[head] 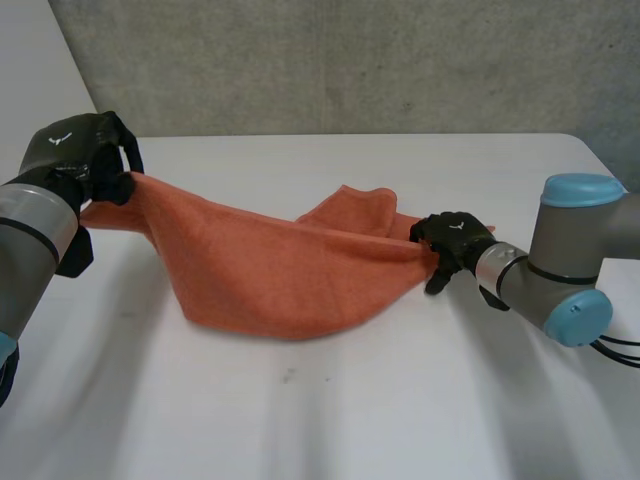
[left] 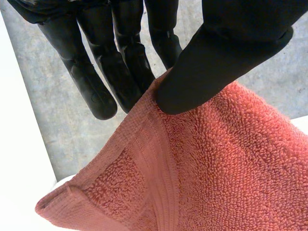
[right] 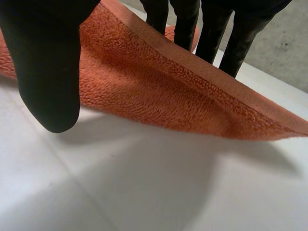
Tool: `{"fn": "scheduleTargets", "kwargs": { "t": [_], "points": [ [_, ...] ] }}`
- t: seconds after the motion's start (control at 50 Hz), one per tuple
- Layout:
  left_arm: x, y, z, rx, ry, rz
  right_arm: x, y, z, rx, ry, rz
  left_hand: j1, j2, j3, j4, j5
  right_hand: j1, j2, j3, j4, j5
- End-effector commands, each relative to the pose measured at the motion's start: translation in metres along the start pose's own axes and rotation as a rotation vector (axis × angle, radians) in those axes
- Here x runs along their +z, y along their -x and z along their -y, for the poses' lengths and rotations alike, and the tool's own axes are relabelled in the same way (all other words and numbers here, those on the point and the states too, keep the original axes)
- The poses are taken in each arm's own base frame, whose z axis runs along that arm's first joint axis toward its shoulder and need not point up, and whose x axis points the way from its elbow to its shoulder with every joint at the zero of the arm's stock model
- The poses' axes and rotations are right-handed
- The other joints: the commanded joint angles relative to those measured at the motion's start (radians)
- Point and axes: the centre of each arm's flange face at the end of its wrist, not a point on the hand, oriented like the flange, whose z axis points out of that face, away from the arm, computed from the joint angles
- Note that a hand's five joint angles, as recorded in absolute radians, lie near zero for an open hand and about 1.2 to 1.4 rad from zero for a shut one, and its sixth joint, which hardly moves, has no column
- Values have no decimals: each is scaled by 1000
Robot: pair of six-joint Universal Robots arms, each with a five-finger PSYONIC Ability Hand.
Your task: Fold the laundry
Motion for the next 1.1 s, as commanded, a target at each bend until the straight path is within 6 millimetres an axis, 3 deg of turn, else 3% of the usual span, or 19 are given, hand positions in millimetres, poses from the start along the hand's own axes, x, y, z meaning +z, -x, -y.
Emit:
{"fn": "scheduleTargets", "kwargs": {
  "t": [0.02,0.08,0.22,0.26,0.28,0.32,0.38,0.42,0.44,0.48,0.5,0.54,0.58,0.66,0.76,0.8,0.82,0.96,1.1],
  "points": [
    [-8,0,5,2,-12,-1,12,-4,1,-19,-29,-30,214,179,182,179,194,615,546,540,541,557],
    [-9,0,6,1,-18,-1,12,-8,8,-30,-47,-45,214,179,182,179,194,968,898,893,894,910],
    [-6,6,9,3,-27,18,-8,-20,56,-63,-148,-91,214,179,182,179,194,969,900,895,895,911],
    [-3,12,12,2,-38,37,-27,-26,91,-92,-226,-125,214,179,182,179,194,969,900,895,895,911],
    [-3,12,12,2,-38,37,-27,-26,92,-92,-226,-125,214,179,182,179,194,969,900,895,895,911],
    [-5,15,23,3,-72,47,-53,-28,129,-114,-311,-150,214,179,182,179,194,969,900,895,895,911],
    [-7,15,30,3,-97,45,-68,-30,148,-132,-353,-168,214,179,182,179,194,969,900,895,895,911],
    [-14,13,48,4,-156,41,-101,-38,180,-157,-411,-215,214,179,182,179,194,969,900,895,895,911],
    [-14,13,48,4,-157,41,-101,-38,180,-157,-411,-215,214,179,182,179,194,969,900,895,895,911],
    [-23,12,72,5,-233,38,-136,-49,209,-178,-463,-269,214,179,182,179,194,969,900,895,895,911],
    [-23,12,72,5,-233,38,-136,-49,209,-178,-464,-269,214,179,182,179,194,969,900,895,895,911],
    [-34,12,95,7,-308,40,-177,-59,241,-207,-529,-338,214,179,182,179,194,969,900,895,895,911],
    [-39,12,105,8,-342,41,-194,-61,250,-215,-537,-354,214,179,182,179,194,969,900,895,895,911],
    [-45,11,114,9,-367,39,-206,-63,255,-217,-498,-360,214,179,182,179,194,969,900,895,895,911],
    [-42,13,103,13,-306,46,-190,-63,233,-278,-321,-334,214,179,182,179,194,969,900,895,895,911],
    [-28,15,77,35,-203,40,-167,-63,206,-325,-181,-293,214,179,182,179,194,969,900,895,895,911],
    [-27,15,77,35,-202,40,-166,-63,206,-325,-181,-293,214,179,182,179,194,969,900,895,895,911],
    [21,19,-6,189,65,27,-117,-65,148,-331,36,-241,214,179,182,179,194,969,900,895,895,911],
    [66,16,-37,293,116,3,-76,-82,127,-360,41,-304,214,179,182,179,194,969,900,895,895,911]
  ]
}}
